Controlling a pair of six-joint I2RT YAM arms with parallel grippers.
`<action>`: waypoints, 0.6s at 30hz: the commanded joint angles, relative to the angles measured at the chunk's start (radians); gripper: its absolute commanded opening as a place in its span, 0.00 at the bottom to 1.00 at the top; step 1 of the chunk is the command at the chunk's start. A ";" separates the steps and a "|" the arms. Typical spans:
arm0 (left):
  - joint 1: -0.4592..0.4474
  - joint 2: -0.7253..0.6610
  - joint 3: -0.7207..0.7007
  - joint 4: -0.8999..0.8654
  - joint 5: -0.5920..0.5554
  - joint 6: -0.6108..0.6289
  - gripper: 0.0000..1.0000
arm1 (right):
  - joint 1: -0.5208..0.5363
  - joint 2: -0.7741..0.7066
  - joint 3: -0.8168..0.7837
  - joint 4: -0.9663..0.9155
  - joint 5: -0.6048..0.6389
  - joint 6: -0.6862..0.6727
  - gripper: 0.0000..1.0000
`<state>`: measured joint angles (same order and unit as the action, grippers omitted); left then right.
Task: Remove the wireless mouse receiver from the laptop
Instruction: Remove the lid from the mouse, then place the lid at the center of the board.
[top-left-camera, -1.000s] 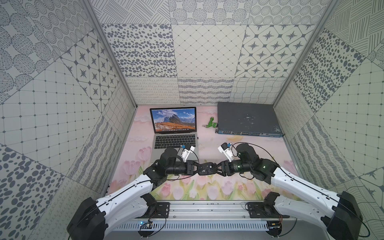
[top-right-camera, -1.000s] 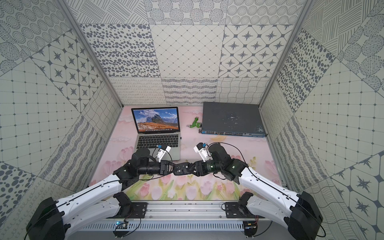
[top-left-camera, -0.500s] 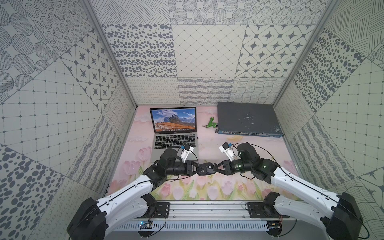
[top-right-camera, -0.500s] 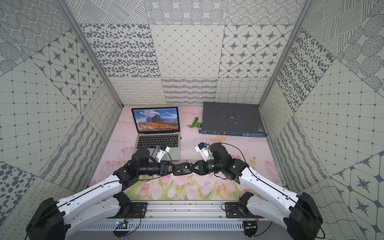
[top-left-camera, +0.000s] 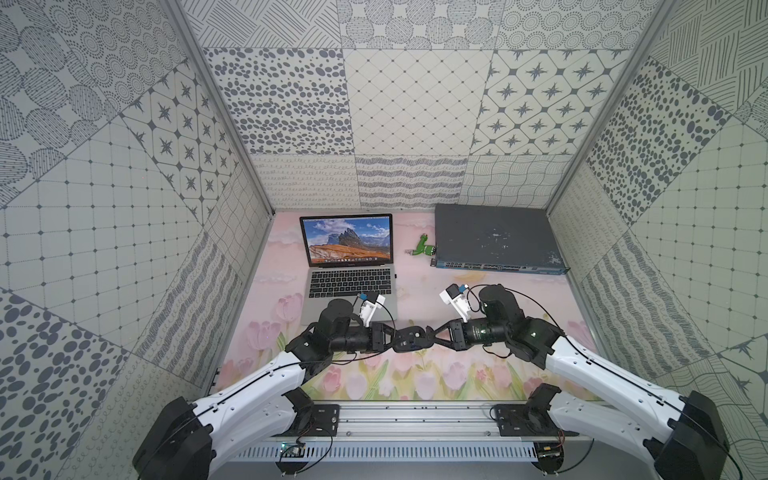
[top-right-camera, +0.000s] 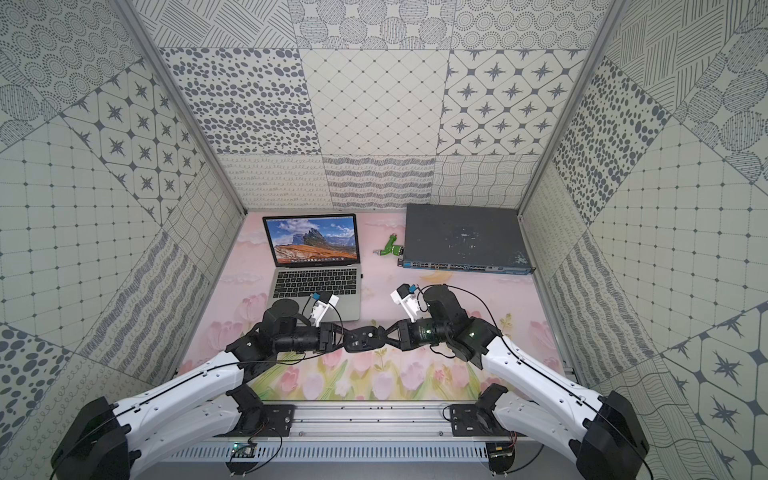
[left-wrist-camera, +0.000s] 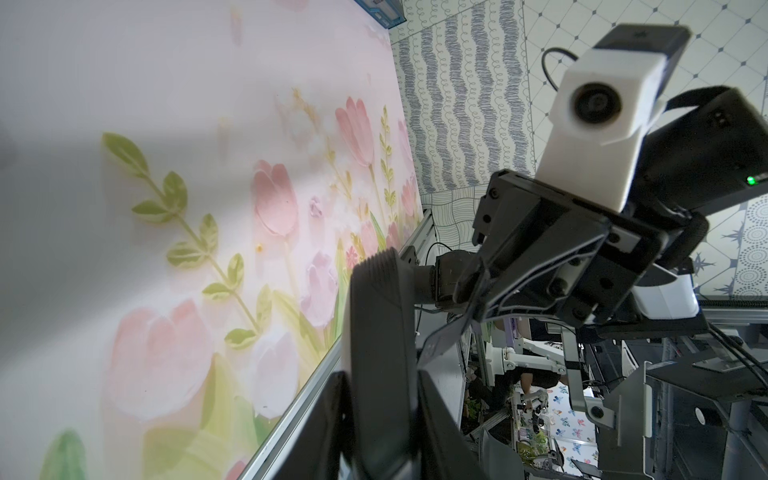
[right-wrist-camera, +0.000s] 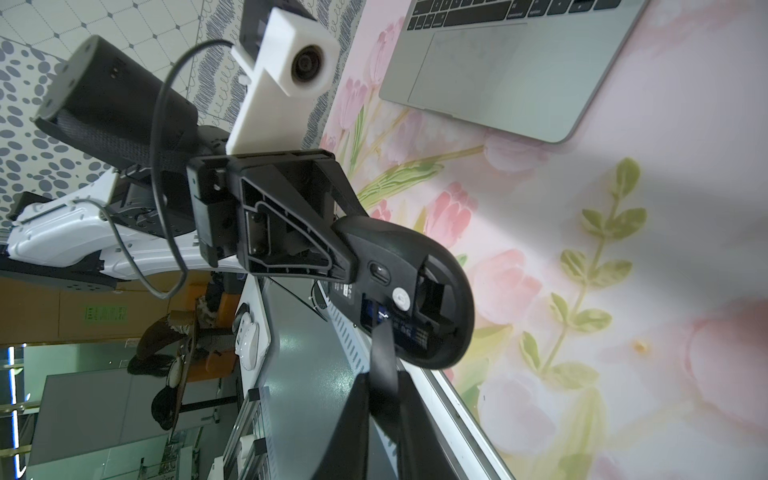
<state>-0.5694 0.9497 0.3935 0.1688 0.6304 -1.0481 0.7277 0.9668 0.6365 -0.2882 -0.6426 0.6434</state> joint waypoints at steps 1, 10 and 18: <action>0.011 -0.009 -0.004 0.076 0.038 0.015 0.10 | -0.013 -0.025 -0.016 0.020 0.008 0.001 0.01; 0.022 -0.019 -0.007 0.014 0.018 0.047 0.09 | -0.072 -0.079 0.032 -0.042 -0.026 -0.013 0.00; 0.022 -0.107 0.103 -0.379 -0.161 0.239 0.10 | -0.089 0.053 0.286 -0.483 0.539 -0.273 0.00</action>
<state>-0.5522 0.8742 0.4282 0.0193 0.5819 -0.9703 0.6426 0.9497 0.8547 -0.6117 -0.4141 0.4946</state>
